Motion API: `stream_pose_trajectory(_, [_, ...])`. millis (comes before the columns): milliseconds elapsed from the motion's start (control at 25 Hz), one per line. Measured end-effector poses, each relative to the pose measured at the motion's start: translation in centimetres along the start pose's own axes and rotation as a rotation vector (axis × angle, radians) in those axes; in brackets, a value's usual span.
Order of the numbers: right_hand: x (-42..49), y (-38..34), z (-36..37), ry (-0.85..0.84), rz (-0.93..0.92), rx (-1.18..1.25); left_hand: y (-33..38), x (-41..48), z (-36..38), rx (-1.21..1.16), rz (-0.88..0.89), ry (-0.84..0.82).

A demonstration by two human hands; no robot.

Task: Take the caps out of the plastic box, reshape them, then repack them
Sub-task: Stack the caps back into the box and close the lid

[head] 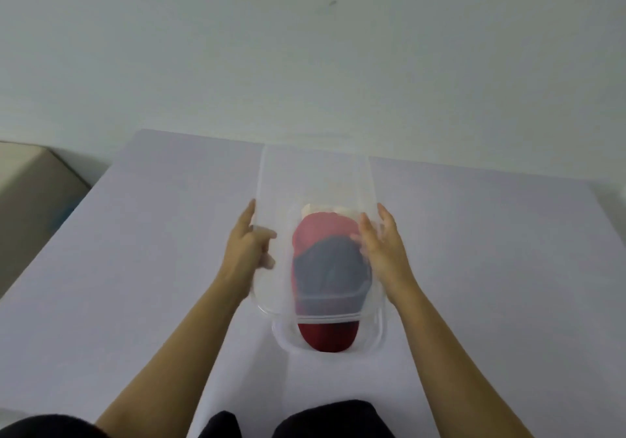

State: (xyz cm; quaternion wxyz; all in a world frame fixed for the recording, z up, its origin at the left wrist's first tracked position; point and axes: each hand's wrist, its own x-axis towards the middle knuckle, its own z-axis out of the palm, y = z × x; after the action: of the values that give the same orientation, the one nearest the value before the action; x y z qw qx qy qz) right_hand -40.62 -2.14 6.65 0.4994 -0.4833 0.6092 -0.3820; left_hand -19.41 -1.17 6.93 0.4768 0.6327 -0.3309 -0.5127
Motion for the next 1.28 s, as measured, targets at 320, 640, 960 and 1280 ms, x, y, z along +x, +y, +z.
stream_pose_trajectory(320, [-1.1,9.5,-0.1,0.157,0.152,-0.122,-8.7,0.0,3.2,0.545,0.046,-0.078])
stream_pose_trajectory(640, [-0.4,10.6,0.1,0.174,0.195,-0.003,-9.9,1.7,3.3,0.627,0.082,-0.081])
stream_pose_trajectory(960, [-0.1,11.8,-0.1,0.159,0.229,0.085,-10.1,1.4,3.3,0.597,0.087,-0.030])
stream_pose_trajectory(1280, [-0.4,11.8,0.7,0.211,0.184,-0.138,-10.7,1.5,3.7,0.702,0.100,-0.009])
